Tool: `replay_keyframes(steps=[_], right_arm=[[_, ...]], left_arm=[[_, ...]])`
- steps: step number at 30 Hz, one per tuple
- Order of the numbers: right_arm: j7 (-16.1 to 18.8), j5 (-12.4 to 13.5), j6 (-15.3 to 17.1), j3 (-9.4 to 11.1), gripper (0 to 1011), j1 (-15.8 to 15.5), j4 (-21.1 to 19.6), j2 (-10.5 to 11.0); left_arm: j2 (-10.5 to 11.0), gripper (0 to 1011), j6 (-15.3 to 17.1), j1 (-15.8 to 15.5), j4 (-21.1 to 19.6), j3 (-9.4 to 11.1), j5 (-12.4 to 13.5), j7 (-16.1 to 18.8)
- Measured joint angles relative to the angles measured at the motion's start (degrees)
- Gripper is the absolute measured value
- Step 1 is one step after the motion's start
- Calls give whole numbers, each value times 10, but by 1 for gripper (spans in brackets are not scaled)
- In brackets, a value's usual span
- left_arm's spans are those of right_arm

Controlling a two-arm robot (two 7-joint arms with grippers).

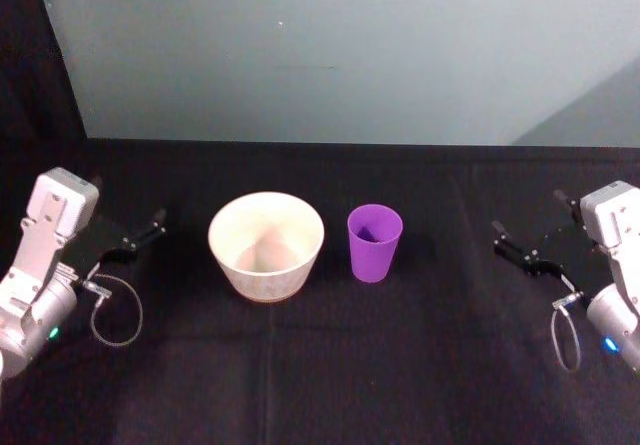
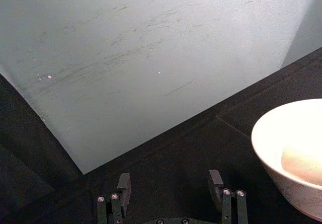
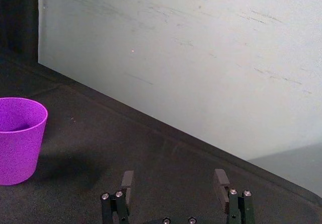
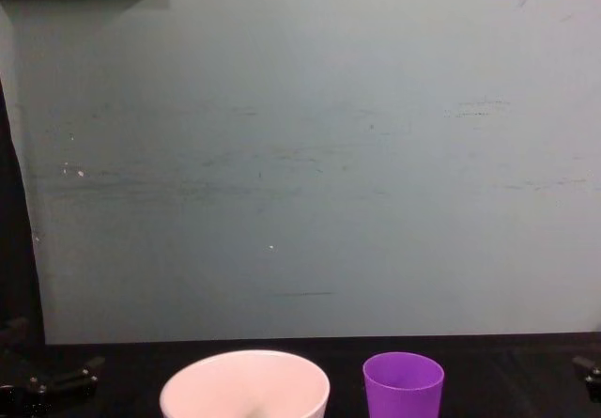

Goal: Pick up the cup and pour the mung beans from the cup into the bowl.

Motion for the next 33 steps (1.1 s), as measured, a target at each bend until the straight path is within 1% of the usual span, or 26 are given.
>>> replay_keyframes(steps=[33], right_arm=[[0,0,0,0,1003,0,0,0]], left_arm=[[0,1011,0,0,0,0,0,0]])
